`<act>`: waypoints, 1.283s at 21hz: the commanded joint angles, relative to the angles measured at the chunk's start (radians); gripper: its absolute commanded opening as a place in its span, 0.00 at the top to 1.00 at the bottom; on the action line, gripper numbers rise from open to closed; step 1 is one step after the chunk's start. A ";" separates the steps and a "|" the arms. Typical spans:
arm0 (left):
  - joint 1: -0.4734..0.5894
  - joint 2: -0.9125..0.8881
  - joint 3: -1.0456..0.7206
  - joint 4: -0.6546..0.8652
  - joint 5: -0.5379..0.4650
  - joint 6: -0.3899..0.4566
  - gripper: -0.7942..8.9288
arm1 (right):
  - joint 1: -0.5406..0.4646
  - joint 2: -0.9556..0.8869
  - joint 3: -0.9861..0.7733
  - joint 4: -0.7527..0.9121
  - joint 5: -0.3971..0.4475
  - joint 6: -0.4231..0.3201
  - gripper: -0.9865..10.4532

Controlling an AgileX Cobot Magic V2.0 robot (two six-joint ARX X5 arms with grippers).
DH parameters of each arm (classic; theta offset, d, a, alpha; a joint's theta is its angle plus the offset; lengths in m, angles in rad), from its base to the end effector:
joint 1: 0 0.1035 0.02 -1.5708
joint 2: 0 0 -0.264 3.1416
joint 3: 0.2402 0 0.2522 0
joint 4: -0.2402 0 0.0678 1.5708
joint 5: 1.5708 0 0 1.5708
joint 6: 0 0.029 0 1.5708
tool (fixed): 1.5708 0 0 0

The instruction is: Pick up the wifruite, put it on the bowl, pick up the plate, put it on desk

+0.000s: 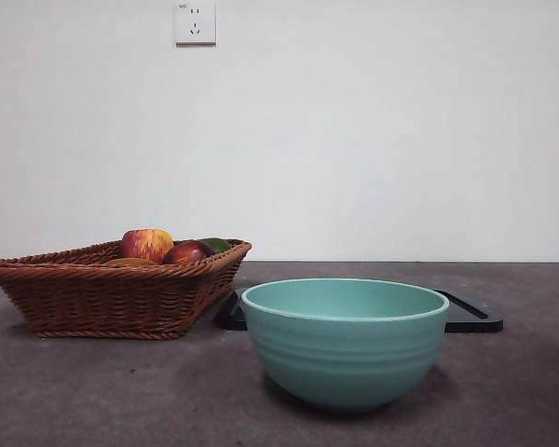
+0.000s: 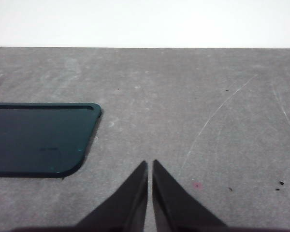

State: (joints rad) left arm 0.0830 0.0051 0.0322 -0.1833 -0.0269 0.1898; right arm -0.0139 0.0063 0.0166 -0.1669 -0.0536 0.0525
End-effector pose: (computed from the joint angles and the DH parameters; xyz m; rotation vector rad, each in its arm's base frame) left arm 0.0945 0.0086 0.1564 0.1848 0.1661 0.0945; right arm 0.0959 0.0002 0.1526 0.0577 0.1575 0.0355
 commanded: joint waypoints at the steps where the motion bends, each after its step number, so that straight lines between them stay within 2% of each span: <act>1: 0.003 -0.002 -0.020 -0.003 0.001 -0.102 0.91 | 0.000 -0.003 -0.005 0.009 -0.022 0.068 0.91; 3: 0.003 -0.002 -0.020 -0.003 0.001 -0.229 0.91 | 0.000 -0.003 -0.004 0.009 -0.045 0.120 0.91; 6: 0.003 -0.002 -0.020 -0.003 0.001 -0.367 0.91 | 0.000 -0.003 -0.005 0.008 -0.051 0.154 0.91; 16: 0.003 -0.002 -0.020 -0.003 0.002 -0.496 0.91 | 0.000 -0.003 -0.004 0.008 -0.080 0.191 0.91; 19: 0.003 -0.002 -0.015 -0.006 0.002 -0.544 0.91 | 0.000 -0.003 0.000 0.010 -0.079 0.226 0.91; 27: 0.003 0.002 0.075 -0.036 0.057 -0.576 0.91 | 0.000 -0.002 0.074 0.008 -0.079 0.256 0.91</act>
State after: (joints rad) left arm 0.0830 0.0059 0.0738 -0.2260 0.0284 -0.3645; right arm -0.0139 0.0063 0.0662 -0.1745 -0.1314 0.2913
